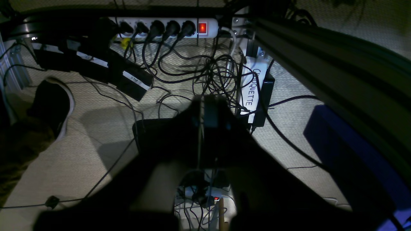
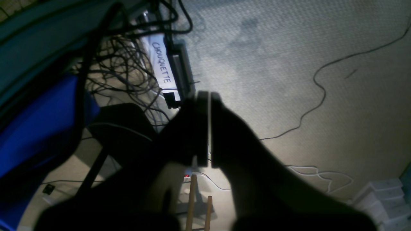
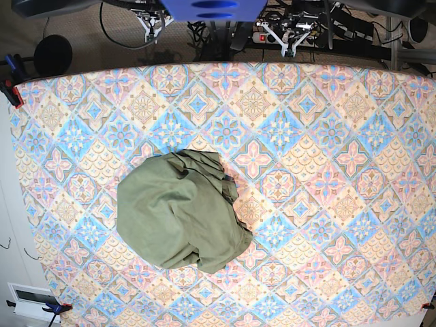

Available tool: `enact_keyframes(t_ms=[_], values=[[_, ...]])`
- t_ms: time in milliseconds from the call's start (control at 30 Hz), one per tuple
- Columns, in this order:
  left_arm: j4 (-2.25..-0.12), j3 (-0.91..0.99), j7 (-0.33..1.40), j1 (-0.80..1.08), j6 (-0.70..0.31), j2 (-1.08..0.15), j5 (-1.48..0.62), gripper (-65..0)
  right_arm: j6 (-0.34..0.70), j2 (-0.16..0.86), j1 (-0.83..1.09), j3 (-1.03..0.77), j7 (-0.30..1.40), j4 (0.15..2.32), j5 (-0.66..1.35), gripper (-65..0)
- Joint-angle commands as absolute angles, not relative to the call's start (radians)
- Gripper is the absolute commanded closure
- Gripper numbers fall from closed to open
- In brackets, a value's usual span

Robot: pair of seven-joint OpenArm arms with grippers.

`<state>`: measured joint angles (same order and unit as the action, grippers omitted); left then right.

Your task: Layout the t-shirt on the table in an organized manner, then fold the t-shirt properly

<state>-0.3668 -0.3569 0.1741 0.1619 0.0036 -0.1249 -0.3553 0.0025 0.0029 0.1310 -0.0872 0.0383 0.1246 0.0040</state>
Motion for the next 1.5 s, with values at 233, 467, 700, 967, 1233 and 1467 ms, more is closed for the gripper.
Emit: enact_keyframes(t_ms=[233,467,700,967,1233,1467], values=[[-0.375,-0.358,0.165,0.231,0.004,-0.17,-0.354,0.0,0.004,0.012,0.196,-0.087,0.035,0.163,0.004,0.0],[-0.595,-0.358,0.17,0.378,0.004,-0.269,-0.352,0.0,0.004,0.058,0.38,-0.096,0.044,0.415,0.007,0.0],[-0.817,-0.357,0.171,0.532,0.004,-0.367,-0.352,0.0,0.004,0.058,0.584,-0.137,0.044,0.662,0.007,0.0],[-1.185,-0.349,0.171,0.742,0.008,-0.484,-0.354,0.0,0.004,0.058,0.783,-0.28,0.044,1.006,0.007,0.0],[-1.586,-0.206,0.173,0.964,0.01,-0.55,-0.354,0.0,0.004,0.058,0.981,-0.34,0.045,1.389,0.008,0.0],[-1.916,-0.045,0.326,1.055,0.01,-0.55,-0.352,0.0,0.004,0.053,1.069,-0.383,0.162,1.735,0.008,0.0]])
